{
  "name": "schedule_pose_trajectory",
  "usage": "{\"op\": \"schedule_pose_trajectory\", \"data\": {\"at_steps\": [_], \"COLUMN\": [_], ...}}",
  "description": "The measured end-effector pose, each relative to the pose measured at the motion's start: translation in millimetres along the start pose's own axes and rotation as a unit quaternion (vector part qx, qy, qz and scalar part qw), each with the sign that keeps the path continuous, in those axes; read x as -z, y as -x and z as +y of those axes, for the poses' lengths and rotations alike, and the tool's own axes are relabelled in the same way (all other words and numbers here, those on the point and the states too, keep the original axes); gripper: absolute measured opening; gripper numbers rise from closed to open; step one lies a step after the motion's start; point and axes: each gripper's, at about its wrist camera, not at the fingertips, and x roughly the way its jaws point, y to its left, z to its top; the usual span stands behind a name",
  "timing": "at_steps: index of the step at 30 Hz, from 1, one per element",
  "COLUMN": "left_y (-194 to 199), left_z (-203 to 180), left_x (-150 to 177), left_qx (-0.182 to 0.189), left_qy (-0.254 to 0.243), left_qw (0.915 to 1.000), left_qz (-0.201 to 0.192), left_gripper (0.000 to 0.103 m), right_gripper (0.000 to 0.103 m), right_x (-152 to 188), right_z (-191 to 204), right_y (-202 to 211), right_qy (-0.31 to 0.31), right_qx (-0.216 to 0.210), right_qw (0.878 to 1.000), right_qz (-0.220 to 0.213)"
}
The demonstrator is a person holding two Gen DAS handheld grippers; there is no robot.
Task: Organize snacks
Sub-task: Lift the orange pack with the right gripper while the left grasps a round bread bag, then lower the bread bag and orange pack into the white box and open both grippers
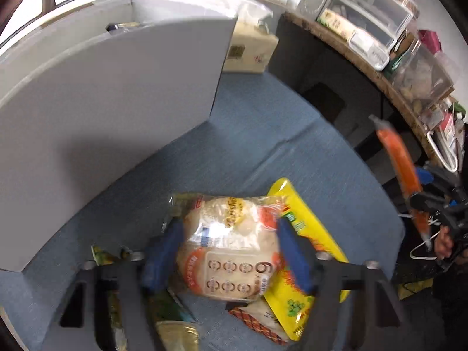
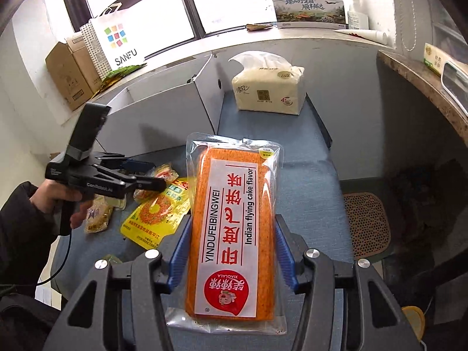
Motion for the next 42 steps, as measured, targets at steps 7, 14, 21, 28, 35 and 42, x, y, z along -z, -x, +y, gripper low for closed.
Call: {"op": "schedule_pose_trajectory", "data": {"at_steps": [7,14,21,28,35,42], "left_y": [19,60,135,200,242,234], "left_z": [-16,-38,-44,-37,13,87], "left_x": [1,6,15,8,-31,-83], "left_qx": [-0.01,-0.052,-0.073,-0.093,-0.136,-0.138], "left_qy": [-0.028,-0.048,-0.04,-0.02,0.018,0.064], "left_qw": [0.9992,0.9932,0.9778,0.9575,0.9382,0.9437], "left_qz": [-0.025,-0.092,-0.192,-0.272,-0.318,-0.294], "left_gripper": [0.017,0.009,0.008,0.008,0.008,0.008], "right_gripper": [0.058,0.058,0.058,0.058,0.058,0.058], "right_x": [-2,-4,-17,-58,-131,-219], "right_z": [3,6,15,42,81,108], "right_y": [-8,-7,-2,6,-6,-69], "right_qy": [0.008,0.012,0.02,0.053,0.082,0.053], "right_qx": [-0.008,-0.007,-0.019,-0.042,-0.086,-0.11], "right_qw": [1.0,1.0,0.999,0.996,0.99,0.99], "right_qz": [0.004,-0.001,-0.016,-0.051,-0.081,-0.064]}}
